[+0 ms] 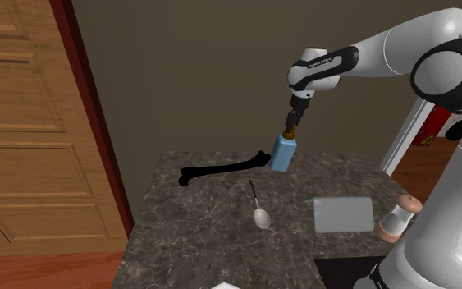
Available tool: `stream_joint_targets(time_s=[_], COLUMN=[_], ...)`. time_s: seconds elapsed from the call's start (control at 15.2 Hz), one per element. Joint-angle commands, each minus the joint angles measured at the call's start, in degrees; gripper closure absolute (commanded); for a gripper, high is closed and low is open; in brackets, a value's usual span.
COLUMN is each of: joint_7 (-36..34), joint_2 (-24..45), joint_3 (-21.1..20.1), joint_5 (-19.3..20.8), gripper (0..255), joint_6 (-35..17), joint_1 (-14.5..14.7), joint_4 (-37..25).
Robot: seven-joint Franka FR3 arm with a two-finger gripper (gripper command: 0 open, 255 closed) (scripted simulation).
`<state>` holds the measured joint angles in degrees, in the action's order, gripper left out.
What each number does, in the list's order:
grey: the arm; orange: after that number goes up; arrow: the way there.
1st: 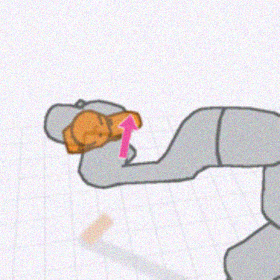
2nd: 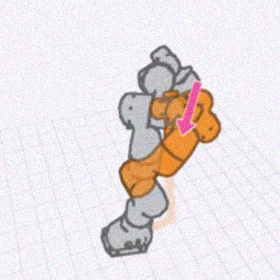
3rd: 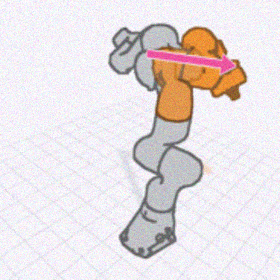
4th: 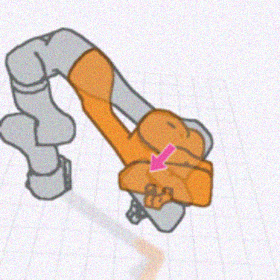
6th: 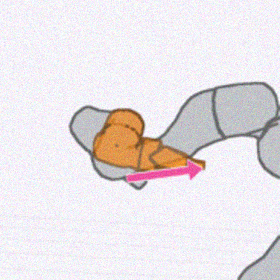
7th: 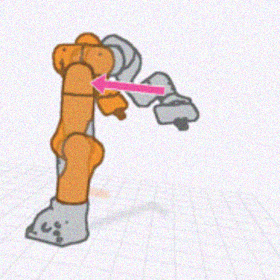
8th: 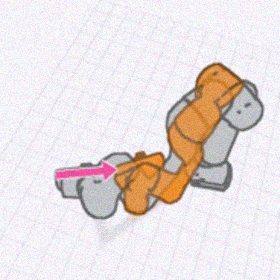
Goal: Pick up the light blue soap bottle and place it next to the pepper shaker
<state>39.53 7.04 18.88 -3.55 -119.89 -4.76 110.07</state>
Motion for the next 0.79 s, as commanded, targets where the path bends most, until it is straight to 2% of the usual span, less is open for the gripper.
stream_joint_targets(time_s=[0.0, 0.33, 0.4, 0.73], joint_7=[0.1, 0.1, 0.1, 0.1], joint_2=[0.1, 0.1, 0.1, 0.1], joint_3=[0.0, 0.0, 0.0, 0.0], joint_5=[0.0, 0.0, 0.0, 0.0], gripper=[0, 0, 255, 255], joint_6=[-0.3, -0.3, -0.3, -0.3], joint_1=[0.0, 0.0, 0.0, 0.0], joint_4=[0.2, 0.2, 0.2, 0.2])
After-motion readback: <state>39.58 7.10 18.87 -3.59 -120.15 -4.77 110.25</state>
